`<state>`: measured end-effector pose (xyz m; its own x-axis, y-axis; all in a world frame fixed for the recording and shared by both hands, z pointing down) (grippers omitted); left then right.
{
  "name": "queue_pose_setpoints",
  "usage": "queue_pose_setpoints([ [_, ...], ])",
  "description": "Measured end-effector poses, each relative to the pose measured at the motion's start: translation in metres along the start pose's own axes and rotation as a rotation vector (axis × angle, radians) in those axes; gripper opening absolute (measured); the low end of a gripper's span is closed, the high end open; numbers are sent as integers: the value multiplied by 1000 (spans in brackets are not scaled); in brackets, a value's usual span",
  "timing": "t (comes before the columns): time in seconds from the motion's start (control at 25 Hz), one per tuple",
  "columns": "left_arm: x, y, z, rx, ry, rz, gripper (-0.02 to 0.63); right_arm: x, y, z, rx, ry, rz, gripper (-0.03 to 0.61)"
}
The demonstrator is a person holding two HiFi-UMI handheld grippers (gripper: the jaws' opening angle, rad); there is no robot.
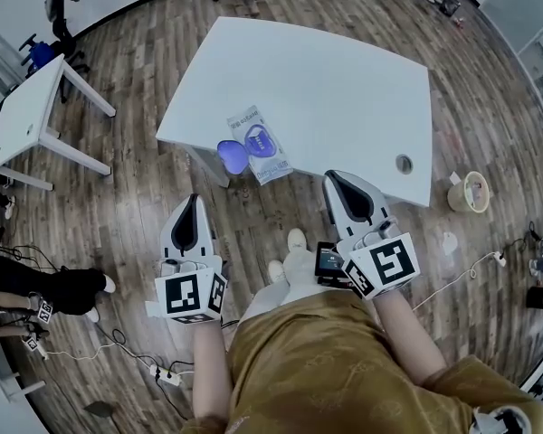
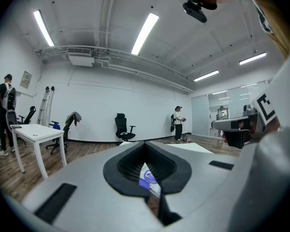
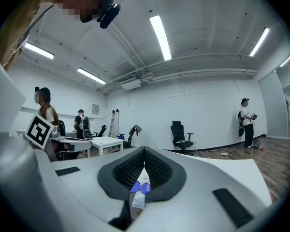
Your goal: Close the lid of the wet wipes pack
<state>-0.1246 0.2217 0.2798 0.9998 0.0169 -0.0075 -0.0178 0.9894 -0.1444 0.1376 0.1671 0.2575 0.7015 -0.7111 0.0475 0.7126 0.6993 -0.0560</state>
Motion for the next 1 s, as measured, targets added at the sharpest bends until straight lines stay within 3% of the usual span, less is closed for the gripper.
queue_pose_setpoints([
  [0.6, -13, -49, 5, -44, -7, -66, -3, 35, -60, 9, -20, -9, -73, 6],
  [1.0, -20, -76, 17, -93, -25, -126, -3, 64, -83, 21, -51, -21, -67, 6],
])
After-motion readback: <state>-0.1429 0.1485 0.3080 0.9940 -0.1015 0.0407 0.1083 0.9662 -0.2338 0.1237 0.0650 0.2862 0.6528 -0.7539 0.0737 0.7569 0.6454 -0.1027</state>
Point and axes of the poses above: the fingertips, and each gripper's own axes: y backward along the fingers, x to its right, z out of its underside, the point moved 7 cm from there along y, backward along the fingers, and after that the axes turned 5 degrees about -z, right-handed, at the moved point
